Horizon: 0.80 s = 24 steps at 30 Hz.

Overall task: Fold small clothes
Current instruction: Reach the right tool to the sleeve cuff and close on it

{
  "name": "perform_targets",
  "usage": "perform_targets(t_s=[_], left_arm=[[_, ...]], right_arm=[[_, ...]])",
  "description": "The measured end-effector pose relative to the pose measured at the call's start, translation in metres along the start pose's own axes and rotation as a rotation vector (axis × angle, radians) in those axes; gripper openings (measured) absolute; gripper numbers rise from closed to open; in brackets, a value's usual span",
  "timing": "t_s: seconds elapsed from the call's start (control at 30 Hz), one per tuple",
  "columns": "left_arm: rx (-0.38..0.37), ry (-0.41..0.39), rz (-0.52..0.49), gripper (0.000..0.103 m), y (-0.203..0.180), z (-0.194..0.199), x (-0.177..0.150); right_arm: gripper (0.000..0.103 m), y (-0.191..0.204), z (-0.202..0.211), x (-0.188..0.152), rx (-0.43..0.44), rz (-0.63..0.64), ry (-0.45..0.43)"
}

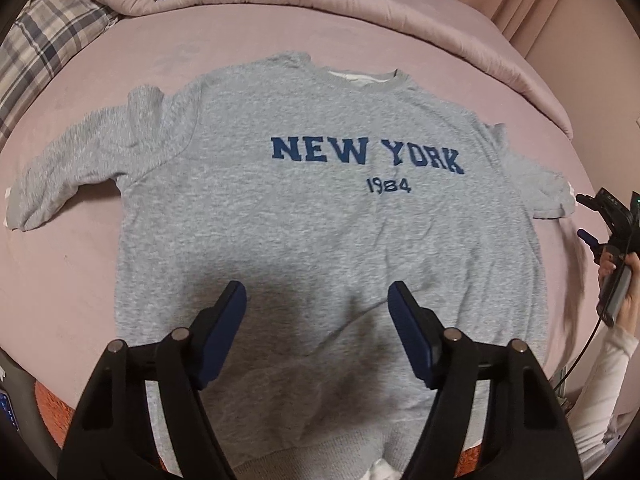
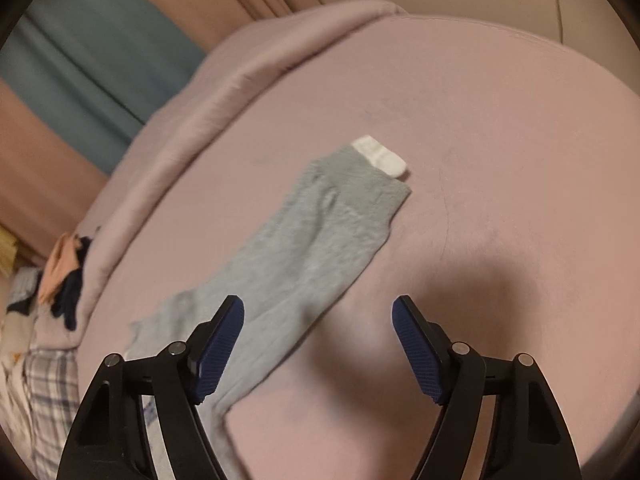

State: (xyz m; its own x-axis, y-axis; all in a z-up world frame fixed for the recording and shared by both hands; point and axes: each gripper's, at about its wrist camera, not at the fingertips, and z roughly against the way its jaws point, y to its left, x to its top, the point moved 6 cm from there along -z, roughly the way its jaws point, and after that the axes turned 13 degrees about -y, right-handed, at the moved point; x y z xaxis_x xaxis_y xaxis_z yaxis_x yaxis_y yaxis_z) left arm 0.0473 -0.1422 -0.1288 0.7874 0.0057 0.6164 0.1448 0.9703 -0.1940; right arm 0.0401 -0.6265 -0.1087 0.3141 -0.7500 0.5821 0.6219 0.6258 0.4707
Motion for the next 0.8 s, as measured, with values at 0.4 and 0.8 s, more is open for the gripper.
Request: perform_targets(t_s=[0.4,0.8], left_arm=[[0.024,-0.005,0.026,0.071,0.012,-0.006,0.004],[0.023,-0.026,0.053,0.071,0.024,0.001,0.009]], right_arm=[[0.04,-0.027,-0.043,0.011,-0.073,-0.081,0.007],[0.02,-0.02,0.003,0.033,-0.044,-0.091,-0.147]])
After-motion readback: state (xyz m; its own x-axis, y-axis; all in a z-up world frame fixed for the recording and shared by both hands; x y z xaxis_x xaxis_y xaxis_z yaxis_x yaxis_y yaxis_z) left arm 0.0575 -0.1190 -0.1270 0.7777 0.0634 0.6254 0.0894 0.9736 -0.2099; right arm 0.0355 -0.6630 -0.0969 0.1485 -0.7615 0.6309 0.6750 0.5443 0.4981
